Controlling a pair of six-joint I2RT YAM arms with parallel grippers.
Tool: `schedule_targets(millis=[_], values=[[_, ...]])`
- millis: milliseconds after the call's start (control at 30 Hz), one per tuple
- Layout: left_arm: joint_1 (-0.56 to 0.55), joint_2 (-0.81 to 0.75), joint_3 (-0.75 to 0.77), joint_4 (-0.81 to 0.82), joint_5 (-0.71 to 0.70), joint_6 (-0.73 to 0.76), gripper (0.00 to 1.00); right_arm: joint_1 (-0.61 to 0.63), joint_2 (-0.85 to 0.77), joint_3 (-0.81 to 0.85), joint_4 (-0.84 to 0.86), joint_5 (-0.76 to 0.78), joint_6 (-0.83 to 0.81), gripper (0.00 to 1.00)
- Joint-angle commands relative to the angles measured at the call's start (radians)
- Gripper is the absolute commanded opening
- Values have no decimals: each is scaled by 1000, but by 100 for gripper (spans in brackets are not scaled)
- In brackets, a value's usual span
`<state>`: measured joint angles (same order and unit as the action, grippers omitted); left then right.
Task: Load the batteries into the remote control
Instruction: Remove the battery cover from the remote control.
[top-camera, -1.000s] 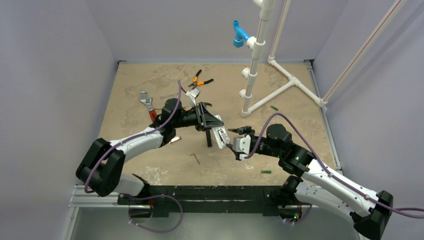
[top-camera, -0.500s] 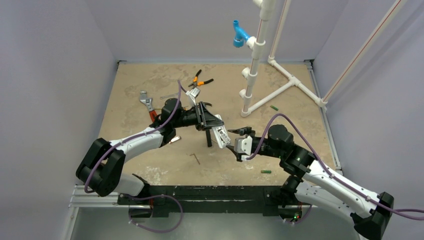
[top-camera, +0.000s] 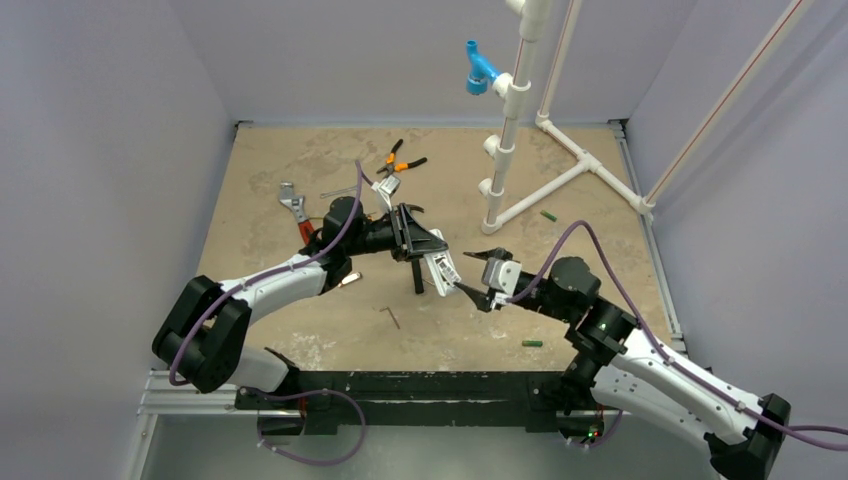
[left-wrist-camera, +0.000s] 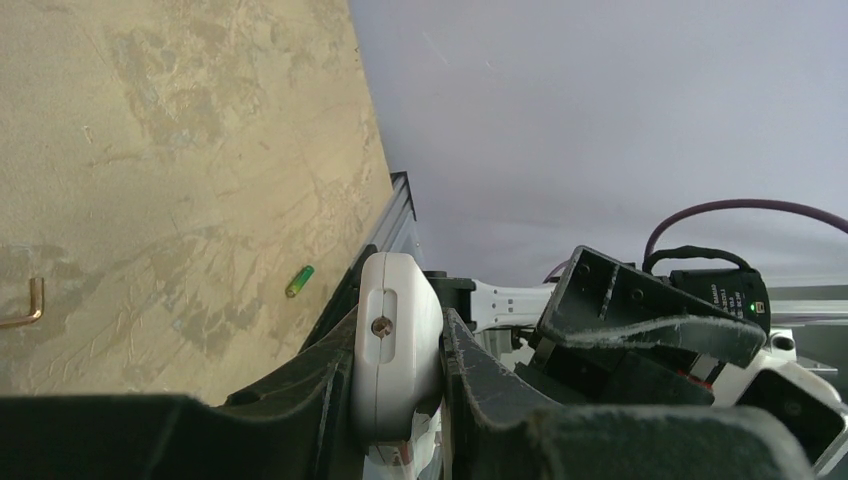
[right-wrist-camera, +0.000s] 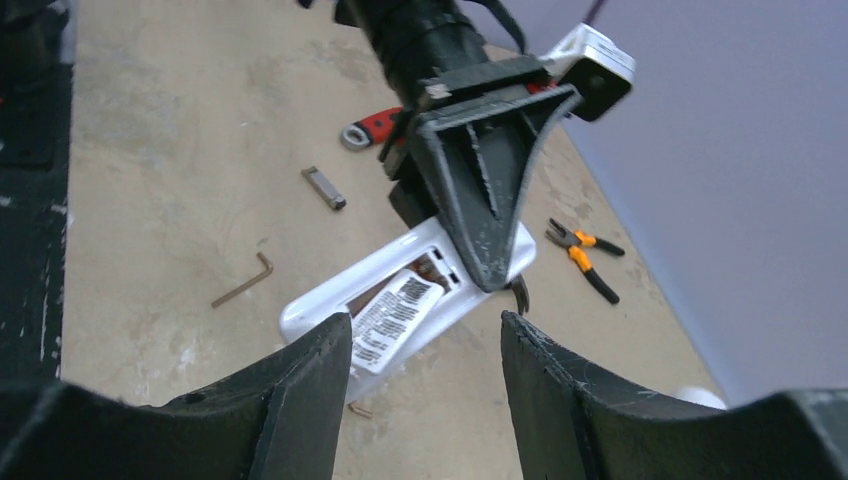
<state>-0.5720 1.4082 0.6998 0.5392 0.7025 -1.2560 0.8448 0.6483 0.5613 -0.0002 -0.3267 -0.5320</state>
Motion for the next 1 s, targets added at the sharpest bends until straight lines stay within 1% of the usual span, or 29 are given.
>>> schedule_targets(millis=[0, 133, 267, 467, 667, 967], values=[[-4, -9, 27, 41, -22, -7, 0, -3, 24, 62, 60, 227, 266, 53], [-4, -6, 30, 31, -37, -9, 0, -2, 84, 122, -20, 311, 412, 53], [-3, -8, 33, 13, -46, 2, 0, -2, 154, 176, -94, 319, 535, 53], [-3, -21, 33, -17, -60, 22, 0, -3, 182, 204, -113, 326, 693, 51], [-4, -15, 38, -18, -61, 24, 0, -4, 213, 249, -222, 326, 801, 48], [-3, -8, 39, -10, -58, 22, 0, -10, 278, 281, -285, 294, 910, 44]])
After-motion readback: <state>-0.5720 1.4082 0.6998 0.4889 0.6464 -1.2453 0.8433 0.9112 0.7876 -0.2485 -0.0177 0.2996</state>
